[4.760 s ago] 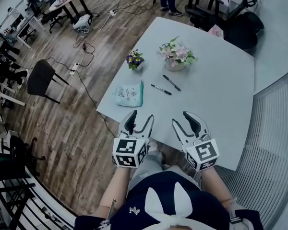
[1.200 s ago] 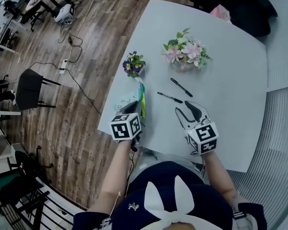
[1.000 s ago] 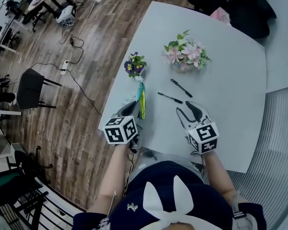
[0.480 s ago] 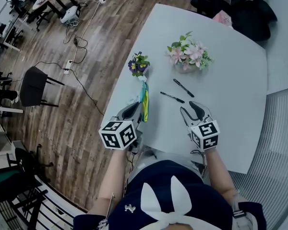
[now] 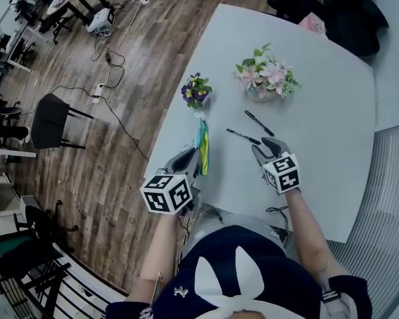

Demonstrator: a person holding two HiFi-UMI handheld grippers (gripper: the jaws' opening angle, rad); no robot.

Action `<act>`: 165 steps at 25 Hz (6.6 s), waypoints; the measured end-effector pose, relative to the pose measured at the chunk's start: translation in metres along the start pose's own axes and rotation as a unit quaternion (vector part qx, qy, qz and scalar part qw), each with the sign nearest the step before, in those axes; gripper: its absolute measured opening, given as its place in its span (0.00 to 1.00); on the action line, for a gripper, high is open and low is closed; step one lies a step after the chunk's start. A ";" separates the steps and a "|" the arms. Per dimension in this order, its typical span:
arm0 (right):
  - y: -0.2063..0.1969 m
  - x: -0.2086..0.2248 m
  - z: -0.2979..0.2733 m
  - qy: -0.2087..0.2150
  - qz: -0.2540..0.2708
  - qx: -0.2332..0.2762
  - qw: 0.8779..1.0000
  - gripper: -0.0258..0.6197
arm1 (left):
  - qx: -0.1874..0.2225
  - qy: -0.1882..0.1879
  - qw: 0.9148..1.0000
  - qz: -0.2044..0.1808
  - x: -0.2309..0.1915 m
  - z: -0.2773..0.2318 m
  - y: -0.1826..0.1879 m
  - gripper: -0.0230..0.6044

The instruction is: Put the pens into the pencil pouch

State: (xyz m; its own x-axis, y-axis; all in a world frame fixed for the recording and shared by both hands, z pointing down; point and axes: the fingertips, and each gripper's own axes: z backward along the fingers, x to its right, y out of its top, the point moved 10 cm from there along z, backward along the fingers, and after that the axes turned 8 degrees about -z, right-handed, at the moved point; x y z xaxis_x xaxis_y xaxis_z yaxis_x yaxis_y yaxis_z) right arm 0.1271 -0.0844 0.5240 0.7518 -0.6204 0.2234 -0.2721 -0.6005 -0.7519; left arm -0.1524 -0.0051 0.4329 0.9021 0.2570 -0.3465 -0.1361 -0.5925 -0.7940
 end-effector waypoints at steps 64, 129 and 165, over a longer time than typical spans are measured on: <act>0.028 -0.014 0.018 0.020 -0.001 0.033 0.999 0.14 | -0.013 0.002 1.000 0.025 -0.016 -0.010 -0.009 0.09; 0.114 -0.106 0.100 0.161 0.037 0.155 0.974 0.14 | -0.029 -0.007 0.999 0.012 0.000 -0.014 -0.015 0.09; 0.095 -0.121 0.060 0.148 0.092 0.077 0.982 0.14 | -0.029 -0.013 0.999 0.016 0.014 -0.009 -0.026 0.09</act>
State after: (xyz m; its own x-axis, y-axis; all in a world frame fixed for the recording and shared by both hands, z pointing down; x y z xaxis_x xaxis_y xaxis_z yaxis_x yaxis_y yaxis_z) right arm 0.0464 -0.0360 0.3879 0.4855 -0.8437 0.2289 -0.2761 -0.3965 -0.8756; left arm -0.1323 0.0073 0.4530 0.8863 0.2568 -0.3854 -0.1403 -0.6442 -0.7518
